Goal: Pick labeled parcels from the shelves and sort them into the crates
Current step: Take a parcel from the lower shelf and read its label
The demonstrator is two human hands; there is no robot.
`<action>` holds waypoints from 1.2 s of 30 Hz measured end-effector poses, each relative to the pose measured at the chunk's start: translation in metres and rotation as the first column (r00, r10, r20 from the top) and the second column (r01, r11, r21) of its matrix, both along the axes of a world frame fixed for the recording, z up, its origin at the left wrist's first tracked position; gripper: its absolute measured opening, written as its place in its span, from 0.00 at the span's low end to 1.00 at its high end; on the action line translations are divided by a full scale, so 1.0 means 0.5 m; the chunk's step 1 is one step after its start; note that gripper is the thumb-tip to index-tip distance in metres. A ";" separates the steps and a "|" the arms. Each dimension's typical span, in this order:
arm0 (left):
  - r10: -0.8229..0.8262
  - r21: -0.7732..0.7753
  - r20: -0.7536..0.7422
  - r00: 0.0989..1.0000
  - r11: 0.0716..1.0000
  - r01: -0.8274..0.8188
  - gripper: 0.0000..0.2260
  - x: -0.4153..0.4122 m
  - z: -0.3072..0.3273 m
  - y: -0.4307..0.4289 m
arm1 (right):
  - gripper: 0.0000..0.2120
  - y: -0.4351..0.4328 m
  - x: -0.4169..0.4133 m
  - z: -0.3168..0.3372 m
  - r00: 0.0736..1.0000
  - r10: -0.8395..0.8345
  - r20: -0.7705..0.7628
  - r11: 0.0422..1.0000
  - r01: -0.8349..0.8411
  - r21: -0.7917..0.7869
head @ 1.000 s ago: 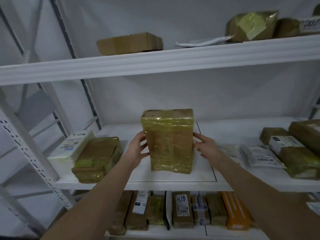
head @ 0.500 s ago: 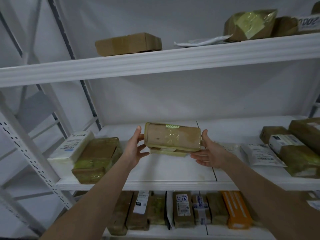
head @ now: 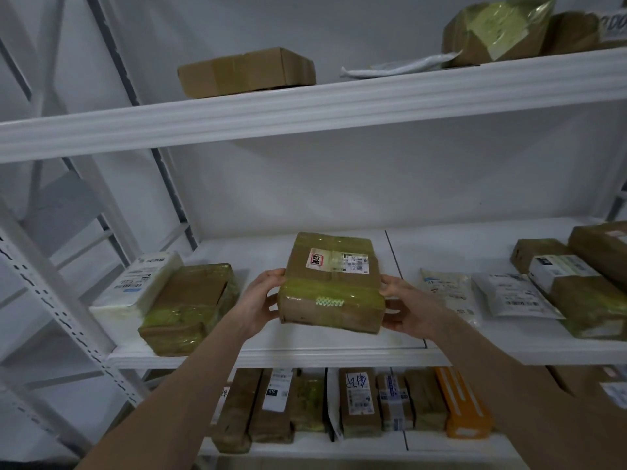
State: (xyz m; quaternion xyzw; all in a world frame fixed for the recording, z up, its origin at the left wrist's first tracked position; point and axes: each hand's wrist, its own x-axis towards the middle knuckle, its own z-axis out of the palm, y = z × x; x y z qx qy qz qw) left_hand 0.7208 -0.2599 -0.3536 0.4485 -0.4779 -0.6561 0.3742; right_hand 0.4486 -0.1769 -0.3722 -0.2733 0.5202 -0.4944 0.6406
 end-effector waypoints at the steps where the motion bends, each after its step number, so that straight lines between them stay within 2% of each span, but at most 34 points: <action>1: 0.002 -0.004 0.009 1.000 1.000 -0.002 0.15 0.002 -0.005 0.000 | 0.23 -0.003 0.002 -0.002 1.000 -0.010 0.016 1.000 0.010 -0.012; 4: 0.020 -0.017 0.017 1.000 1.000 -0.020 0.10 0.002 -0.013 0.003 | 0.25 -0.008 0.007 -0.003 1.000 -0.026 0.009 0.999 0.026 -0.018; 7: 0.040 -0.010 0.029 0.999 0.999 -0.040 0.12 -0.002 -0.014 0.005 | 0.25 -0.008 0.013 -0.002 0.999 -0.045 -0.017 0.999 0.045 -0.021; 13: -0.022 0.197 0.090 0.996 0.980 0.004 0.14 -0.002 -0.032 0.003 | 0.27 -0.012 0.023 -0.009 0.995 -0.088 -0.035 0.995 0.087 -0.040; 14: 0.013 0.222 0.081 0.997 0.974 -0.031 0.14 -0.006 -0.037 0.004 | 0.27 -0.015 0.023 -0.014 0.989 -0.121 -0.082 0.992 0.118 -0.035; 16: 0.115 0.245 0.067 0.991 0.961 -0.128 0.15 -0.022 -0.051 0.008 | 0.32 -0.015 0.028 -0.025 0.954 -0.133 -0.269 0.988 0.151 0.044; 18: 0.173 0.253 0.054 0.983 0.950 -0.181 0.16 -0.050 -0.063 0.018 | 0.32 -0.010 0.050 -0.030 0.935 -0.046 -0.352 0.981 0.110 0.163; 21: 0.176 0.304 0.018 0.984 0.937 -0.173 0.19 -0.111 -0.085 0.049 | 0.29 -0.007 0.100 -0.038 0.961 0.103 -0.257 0.969 -0.039 0.243; 23: 0.120 0.337 0.032 0.992 0.933 -0.123 0.22 -0.137 -0.100 0.067 | 0.28 -0.010 0.118 -0.051 0.962 0.068 -0.264 0.974 -0.006 0.229; 25: 0.052 0.354 0.109 0.993 0.931 -0.087 0.24 -0.136 -0.114 0.070 | 0.25 -0.009 0.113 -0.055 0.962 -0.010 -0.274 0.974 0.072 0.216; 26: 0.070 0.345 0.166 0.984 0.930 -0.124 0.24 -0.123 -0.121 0.063 | 0.23 -0.007 0.103 -0.054 0.965 -0.036 -0.259 0.972 0.094 0.215; 28: 0.244 0.249 0.320 0.915 0.911 -0.330 0.26 -0.082 -0.133 0.033 | 0.21 0.000 0.080 -0.053 0.953 -0.070 -0.296 0.970 0.134 0.203; 29: 0.341 0.138 0.431 0.835 0.890 -0.434 0.28 -0.057 -0.138 0.015 | 0.20 0.003 0.068 -0.050 0.934 -0.079 -0.348 0.969 0.154 0.193; 31: 0.396 -0.075 0.593 0.701 0.894 -0.442 0.36 -0.018 -0.138 -0.008 | 0.18 0.006 0.055 -0.043 0.871 -0.085 -0.484 0.973 0.178 0.149; 32: 0.377 -0.131 0.611 0.696 0.916 -0.380 0.38 -0.008 -0.136 -0.016 | 0.18 0.007 0.053 -0.039 0.843 -0.073 -0.533 0.979 0.162 0.123; 33: 0.336 -0.145 0.594 0.731 0.938 -0.314 0.38 -0.002 -0.133 -0.021 | 0.19 0.006 0.057 -0.034 0.834 -0.064 -0.548 0.984 0.144 0.105; 36: 0.198 -0.108 0.541 0.818 0.980 -0.166 0.34 -0.008 -0.119 -0.025 | 0.15 0.003 0.072 -0.021 0.841 -0.027 -0.540 0.993 0.084 0.081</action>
